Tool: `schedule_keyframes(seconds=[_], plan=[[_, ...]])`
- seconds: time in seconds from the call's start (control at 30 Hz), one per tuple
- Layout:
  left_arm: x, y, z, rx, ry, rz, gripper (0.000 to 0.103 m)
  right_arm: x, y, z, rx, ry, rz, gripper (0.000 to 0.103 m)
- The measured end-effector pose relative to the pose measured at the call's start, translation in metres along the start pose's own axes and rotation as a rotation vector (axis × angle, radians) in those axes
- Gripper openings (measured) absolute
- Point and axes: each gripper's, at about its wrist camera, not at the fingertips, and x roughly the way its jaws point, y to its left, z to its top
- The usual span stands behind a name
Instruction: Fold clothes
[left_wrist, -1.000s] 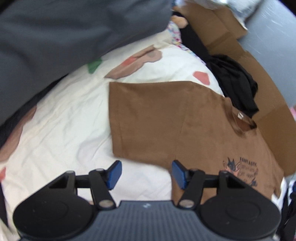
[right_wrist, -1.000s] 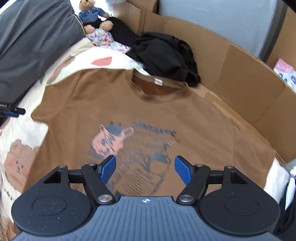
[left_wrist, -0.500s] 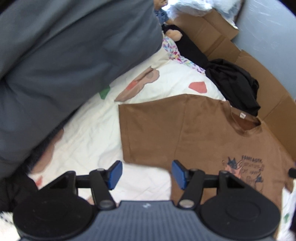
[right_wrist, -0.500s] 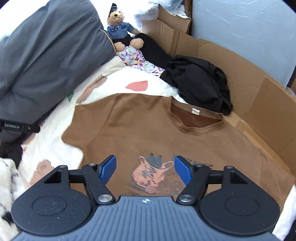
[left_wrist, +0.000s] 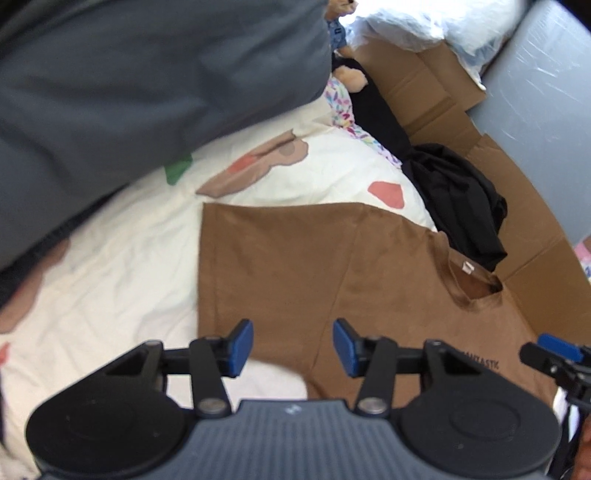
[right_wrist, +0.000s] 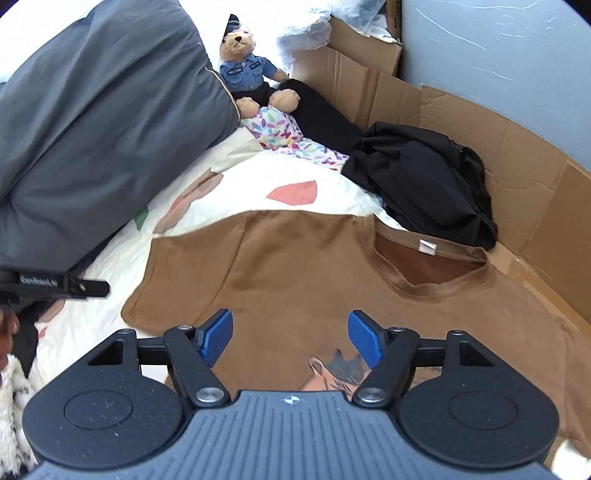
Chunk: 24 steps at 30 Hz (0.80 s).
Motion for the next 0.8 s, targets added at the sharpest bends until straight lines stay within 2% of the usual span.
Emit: schedule_keyframes(seconds=[0.2, 0.43, 0.53, 0.6, 0.67, 0.8], plan=[[0.021, 0.004, -0.01, -0.025, -0.019, -0.026, 0.05, 0.028, 0.01, 0.0, 0.009, 0.0, -0.002, 0.074], [0.04, 0.026, -0.018, -0.08, 0.014, -0.015, 0.05, 0.066, 0.025, -0.004, -0.027, 0.056, -0.025, 0.074], [0.045, 0.041, -0.023, -0.147, 0.027, -0.031, 0.05, 0.08, 0.039, 0.0, -0.075, 0.059, -0.016, 0.074], [0.048, 0.051, -0.028, -0.202, 0.033, -0.071, 0.05, 0.087, 0.041, 0.001, -0.019, 0.053, -0.008, 0.074], [0.049, 0.058, -0.031, -0.228, 0.036, -0.081, 0.05, 0.092, 0.045, -0.003, 0.041, 0.052, 0.01, 0.074], [0.048, 0.062, -0.036, -0.256, 0.027, -0.076, 0.049, 0.098, 0.06, -0.018, -0.007, 0.049, 0.024, 0.072]])
